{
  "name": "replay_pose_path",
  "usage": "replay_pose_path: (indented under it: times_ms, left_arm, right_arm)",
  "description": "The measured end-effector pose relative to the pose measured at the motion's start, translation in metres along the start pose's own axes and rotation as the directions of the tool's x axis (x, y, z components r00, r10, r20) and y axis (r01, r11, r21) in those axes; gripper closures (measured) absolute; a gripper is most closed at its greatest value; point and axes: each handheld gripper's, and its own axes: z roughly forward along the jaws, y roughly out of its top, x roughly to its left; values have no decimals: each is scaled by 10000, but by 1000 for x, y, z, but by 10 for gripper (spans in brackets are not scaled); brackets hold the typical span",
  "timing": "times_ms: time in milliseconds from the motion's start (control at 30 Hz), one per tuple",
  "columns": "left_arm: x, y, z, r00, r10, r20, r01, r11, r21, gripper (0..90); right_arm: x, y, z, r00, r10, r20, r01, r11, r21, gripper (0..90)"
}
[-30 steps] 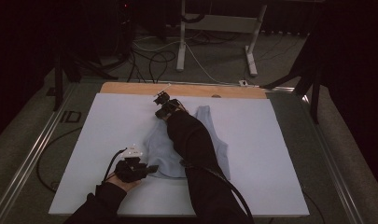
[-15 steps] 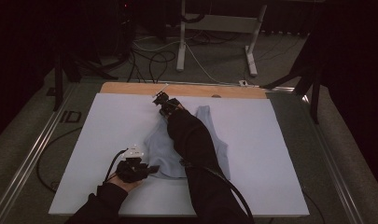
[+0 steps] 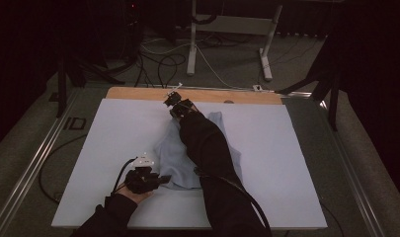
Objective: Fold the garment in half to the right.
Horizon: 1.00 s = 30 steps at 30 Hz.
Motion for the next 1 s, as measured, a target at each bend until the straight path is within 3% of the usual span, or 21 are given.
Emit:
replay_pose_path:
  times_ms: [267,533,1000]
  left_arm:
    - [-8,8,0,9998,89,184,-87,9999,-121,857]
    - [-21,26,0,9983,526,253,-523,9986,-116,857]
    - [-46,55,9,9915,1253,342,-1263,9915,302,856]
  right_arm:
    - [-6,4,-24,10000,-4,-23,3,9989,-469,876]
    - [-16,5,-47,10000,15,-27,-17,9969,-787,876]
    - [-45,-15,-90,9991,420,-55,-424,9898,-1363,875]
